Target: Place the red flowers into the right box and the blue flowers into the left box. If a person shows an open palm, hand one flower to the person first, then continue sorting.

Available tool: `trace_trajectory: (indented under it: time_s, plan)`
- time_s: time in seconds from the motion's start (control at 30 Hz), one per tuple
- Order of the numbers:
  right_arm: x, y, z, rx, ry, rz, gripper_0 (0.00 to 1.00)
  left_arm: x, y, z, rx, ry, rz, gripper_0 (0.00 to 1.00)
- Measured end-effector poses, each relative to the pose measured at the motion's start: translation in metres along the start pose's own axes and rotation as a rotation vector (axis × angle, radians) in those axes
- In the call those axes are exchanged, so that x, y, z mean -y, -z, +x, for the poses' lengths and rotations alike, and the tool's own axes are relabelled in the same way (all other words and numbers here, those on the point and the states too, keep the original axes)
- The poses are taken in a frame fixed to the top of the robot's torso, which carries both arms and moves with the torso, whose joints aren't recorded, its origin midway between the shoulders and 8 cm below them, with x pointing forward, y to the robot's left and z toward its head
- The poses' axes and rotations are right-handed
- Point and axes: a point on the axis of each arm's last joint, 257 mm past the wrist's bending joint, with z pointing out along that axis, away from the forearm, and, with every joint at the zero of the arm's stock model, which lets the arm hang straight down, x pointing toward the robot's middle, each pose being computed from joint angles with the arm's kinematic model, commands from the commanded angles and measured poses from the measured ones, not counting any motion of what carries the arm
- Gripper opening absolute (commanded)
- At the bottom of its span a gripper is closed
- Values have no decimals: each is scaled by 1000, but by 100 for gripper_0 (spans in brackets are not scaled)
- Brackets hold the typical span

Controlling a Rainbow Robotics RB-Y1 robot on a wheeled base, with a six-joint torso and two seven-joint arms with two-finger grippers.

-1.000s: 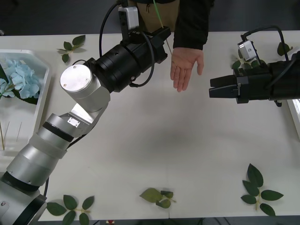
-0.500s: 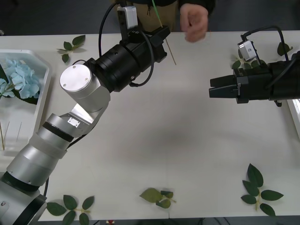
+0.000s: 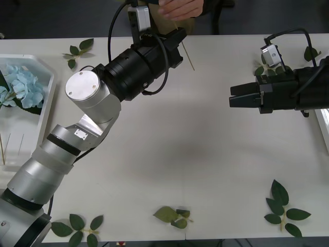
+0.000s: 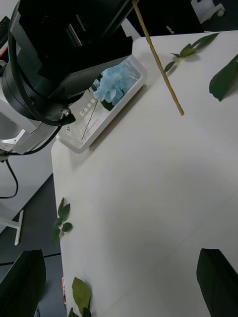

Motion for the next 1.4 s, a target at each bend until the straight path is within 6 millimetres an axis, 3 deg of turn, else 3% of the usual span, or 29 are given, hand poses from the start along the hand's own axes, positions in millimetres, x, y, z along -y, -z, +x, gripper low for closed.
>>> trace_trajectory:
  time_s: [0.67, 0.7, 0.73, 0.77, 1.4]
  plan:
    - [0, 0, 0, 0, 0, 0, 89, 0, 0, 0, 1, 3, 0, 1]
    - [0, 0, 0, 0, 0, 0, 88, 0, 0, 0, 1, 4, 0, 32]
    - [0, 0, 0, 0, 0, 0, 88, 0, 0, 0, 1, 5, 1, 88]
    - [0, 0, 0, 0, 0, 0, 89, 0, 0, -1, 2, 8, 1, 100]
    - [0, 0, 0, 0, 0, 0, 89, 1, 0, -2, 7, 25, 3, 100]
